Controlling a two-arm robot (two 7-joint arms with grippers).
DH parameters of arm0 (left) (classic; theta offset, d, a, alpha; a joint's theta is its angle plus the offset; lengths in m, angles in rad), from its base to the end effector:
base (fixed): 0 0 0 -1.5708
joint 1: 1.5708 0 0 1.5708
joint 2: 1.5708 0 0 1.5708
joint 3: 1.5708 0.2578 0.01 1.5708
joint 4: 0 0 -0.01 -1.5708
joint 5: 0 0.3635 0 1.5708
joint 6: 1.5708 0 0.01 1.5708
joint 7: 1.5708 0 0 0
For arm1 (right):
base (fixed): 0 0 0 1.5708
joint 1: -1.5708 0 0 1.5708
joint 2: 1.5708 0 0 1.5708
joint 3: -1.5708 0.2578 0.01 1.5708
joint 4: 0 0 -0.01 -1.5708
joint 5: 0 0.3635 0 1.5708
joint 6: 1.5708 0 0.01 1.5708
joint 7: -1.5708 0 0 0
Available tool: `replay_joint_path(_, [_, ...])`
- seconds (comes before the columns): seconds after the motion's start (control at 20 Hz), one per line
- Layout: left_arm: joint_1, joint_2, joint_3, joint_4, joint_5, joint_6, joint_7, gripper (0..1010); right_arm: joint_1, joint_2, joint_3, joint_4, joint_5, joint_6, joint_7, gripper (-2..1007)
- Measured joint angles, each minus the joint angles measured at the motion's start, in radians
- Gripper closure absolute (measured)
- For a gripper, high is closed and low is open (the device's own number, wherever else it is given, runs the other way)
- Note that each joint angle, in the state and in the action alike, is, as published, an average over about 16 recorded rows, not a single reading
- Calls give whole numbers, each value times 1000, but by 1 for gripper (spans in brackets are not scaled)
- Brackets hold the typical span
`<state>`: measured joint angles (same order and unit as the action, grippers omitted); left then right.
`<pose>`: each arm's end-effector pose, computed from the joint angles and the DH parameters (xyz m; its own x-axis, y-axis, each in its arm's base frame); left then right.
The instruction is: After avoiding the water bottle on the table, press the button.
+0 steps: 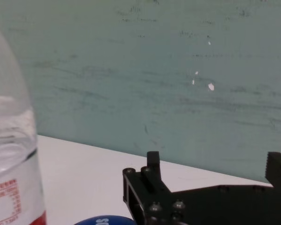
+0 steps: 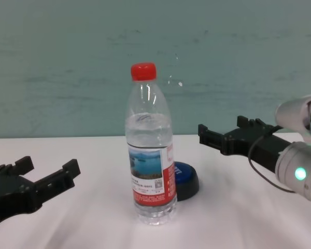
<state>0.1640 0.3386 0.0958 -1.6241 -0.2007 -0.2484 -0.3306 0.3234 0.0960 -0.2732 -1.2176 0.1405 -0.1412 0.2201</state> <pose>0.3365 0.0474 -0.3026 0.4382 0.8873 0.1438 -0.8913 0.4496 -0.0585 0.4542 0.0579 -0.2722 0.4280 -0.9024 0.0503 0.8999 0.4306 0.0693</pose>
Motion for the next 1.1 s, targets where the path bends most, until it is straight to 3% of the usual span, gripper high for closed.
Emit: replay_joint_path(1.1, [0, 0, 0, 0, 0, 0, 0, 0, -190, -10, 11, -209, -85, 20, -63, 1])
